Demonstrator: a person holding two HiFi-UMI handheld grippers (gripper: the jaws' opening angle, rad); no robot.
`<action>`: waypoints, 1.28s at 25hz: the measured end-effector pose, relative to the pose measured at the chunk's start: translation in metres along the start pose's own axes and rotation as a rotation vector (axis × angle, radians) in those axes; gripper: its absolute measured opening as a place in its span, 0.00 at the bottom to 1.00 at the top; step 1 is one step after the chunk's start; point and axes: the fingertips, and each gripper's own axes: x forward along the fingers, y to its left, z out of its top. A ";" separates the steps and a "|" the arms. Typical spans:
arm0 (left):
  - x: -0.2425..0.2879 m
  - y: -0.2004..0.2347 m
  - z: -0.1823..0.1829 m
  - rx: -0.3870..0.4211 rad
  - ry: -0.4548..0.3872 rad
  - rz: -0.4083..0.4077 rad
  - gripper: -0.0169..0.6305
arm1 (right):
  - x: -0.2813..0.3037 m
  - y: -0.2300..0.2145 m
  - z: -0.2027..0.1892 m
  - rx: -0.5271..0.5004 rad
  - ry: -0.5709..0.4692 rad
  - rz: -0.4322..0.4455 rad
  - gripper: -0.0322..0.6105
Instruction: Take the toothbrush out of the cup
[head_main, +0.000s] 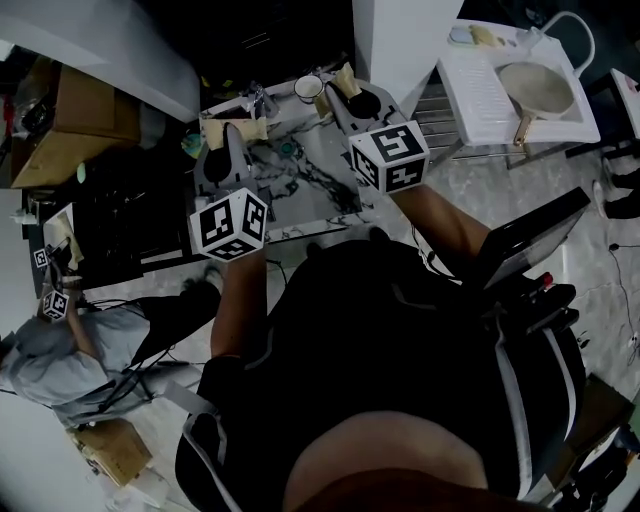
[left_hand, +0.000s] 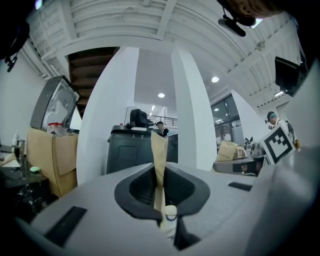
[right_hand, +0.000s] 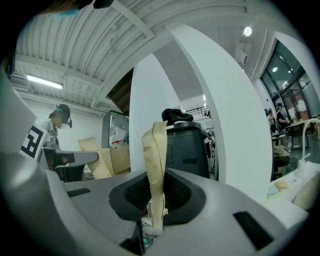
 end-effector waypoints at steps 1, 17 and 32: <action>-0.002 0.001 0.001 -0.003 -0.002 0.005 0.08 | 0.001 0.001 0.000 -0.002 0.005 -0.003 0.13; -0.016 0.010 0.001 -0.014 -0.008 0.029 0.07 | 0.003 0.013 0.008 -0.013 -0.004 0.009 0.13; -0.012 0.001 -0.009 -0.023 0.010 -0.017 0.07 | 0.002 0.014 0.008 -0.036 -0.004 -0.010 0.13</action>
